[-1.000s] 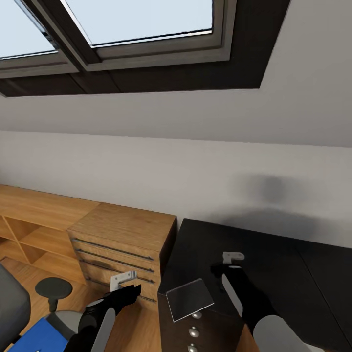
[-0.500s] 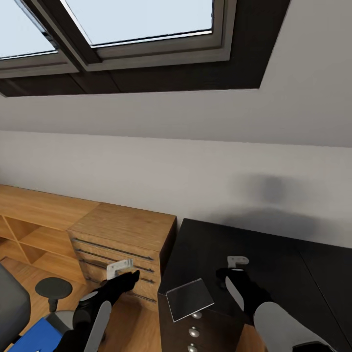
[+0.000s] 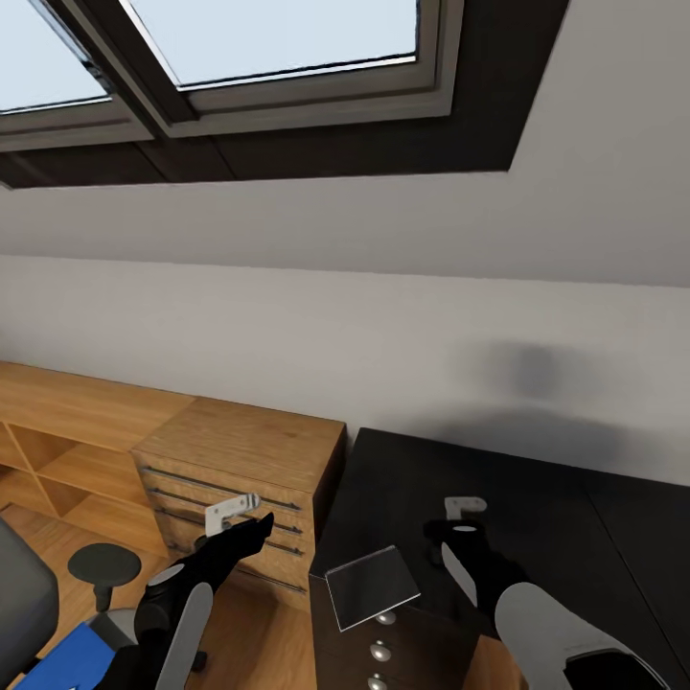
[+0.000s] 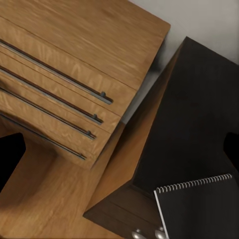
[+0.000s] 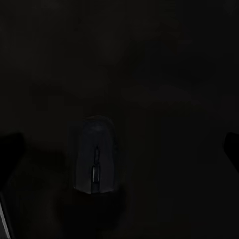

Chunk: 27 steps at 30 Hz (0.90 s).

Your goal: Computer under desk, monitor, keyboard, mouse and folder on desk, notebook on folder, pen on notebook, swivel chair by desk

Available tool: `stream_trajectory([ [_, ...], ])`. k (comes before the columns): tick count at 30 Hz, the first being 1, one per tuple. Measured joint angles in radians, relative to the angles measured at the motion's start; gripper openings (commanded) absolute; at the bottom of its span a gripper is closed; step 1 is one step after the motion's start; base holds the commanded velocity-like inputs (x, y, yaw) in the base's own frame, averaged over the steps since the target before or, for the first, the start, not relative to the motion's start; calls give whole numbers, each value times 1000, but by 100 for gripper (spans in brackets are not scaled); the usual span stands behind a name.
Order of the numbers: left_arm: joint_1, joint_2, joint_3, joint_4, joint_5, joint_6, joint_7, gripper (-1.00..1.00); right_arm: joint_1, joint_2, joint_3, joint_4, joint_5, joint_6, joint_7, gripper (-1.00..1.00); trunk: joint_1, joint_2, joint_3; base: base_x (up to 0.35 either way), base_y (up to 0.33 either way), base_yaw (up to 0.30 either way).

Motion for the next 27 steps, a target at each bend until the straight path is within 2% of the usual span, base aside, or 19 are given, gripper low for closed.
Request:
stream_trajectory([
  [14, 0, 0, 0, 0, 0, -1, 0, 100, 0, -1, 6, -19, 2, -47, 46, 100, 54, -98, -44, 0, 0, 0],
  [27, 0, 0, 1, 0, 0, -1, 1, 100, 0, -2, 12, -15, 2, -74, 51, 100, 104, -190, -85, 0, 0, 0],
])
